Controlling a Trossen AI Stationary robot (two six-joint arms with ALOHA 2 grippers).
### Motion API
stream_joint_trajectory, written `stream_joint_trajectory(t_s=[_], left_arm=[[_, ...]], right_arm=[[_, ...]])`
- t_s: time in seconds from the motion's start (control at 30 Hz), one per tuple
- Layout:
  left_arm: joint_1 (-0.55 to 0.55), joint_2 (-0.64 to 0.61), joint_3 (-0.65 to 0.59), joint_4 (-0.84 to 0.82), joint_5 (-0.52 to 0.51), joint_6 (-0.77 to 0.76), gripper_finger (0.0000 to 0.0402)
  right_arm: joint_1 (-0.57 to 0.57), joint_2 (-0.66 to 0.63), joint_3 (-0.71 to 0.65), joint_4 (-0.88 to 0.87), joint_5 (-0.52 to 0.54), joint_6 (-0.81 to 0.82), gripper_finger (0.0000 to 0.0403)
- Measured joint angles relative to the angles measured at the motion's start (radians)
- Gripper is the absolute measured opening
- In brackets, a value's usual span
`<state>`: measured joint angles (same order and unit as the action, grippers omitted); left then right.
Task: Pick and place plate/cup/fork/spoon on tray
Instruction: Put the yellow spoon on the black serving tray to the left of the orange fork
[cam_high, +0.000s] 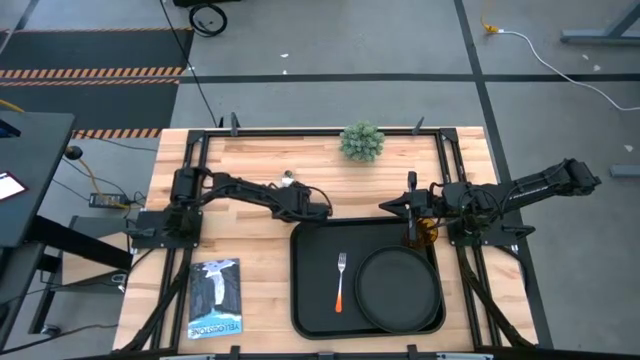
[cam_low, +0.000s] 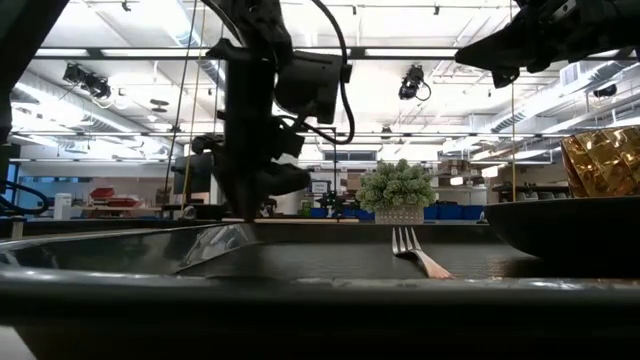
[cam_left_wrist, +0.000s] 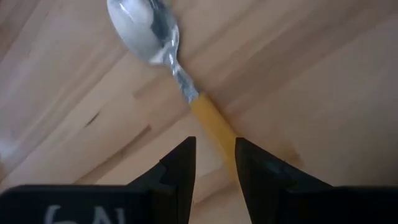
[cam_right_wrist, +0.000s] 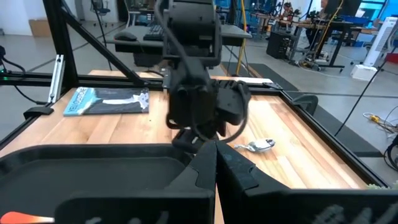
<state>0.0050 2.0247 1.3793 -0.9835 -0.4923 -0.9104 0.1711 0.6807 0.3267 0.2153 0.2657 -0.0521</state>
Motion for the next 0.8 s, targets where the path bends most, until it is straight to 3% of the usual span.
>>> stream_joint_trajectory(t_s=[0.3, 0.5, 0.8], left_arm=[[0.067, -0.014, 0.0, 0.035, -0.002, 0.058, 0.012], [0.084, -0.051, -0.004, -0.006, -0.074, 0.067, 0.012], [0.111, -0.148, -0.21, 0.159, -0.038, 0.015, 0.012]], right_arm=[[0.0, 0.0, 0.0, -0.001, 0.0, 0.007, 0.0008], [0.0, 0.0, 0.0, -0.002, 0.0, 0.006, 0.0008], [0.0, 0.0, 0.0, 0.001, 0.001, 0.006, 0.0008]])
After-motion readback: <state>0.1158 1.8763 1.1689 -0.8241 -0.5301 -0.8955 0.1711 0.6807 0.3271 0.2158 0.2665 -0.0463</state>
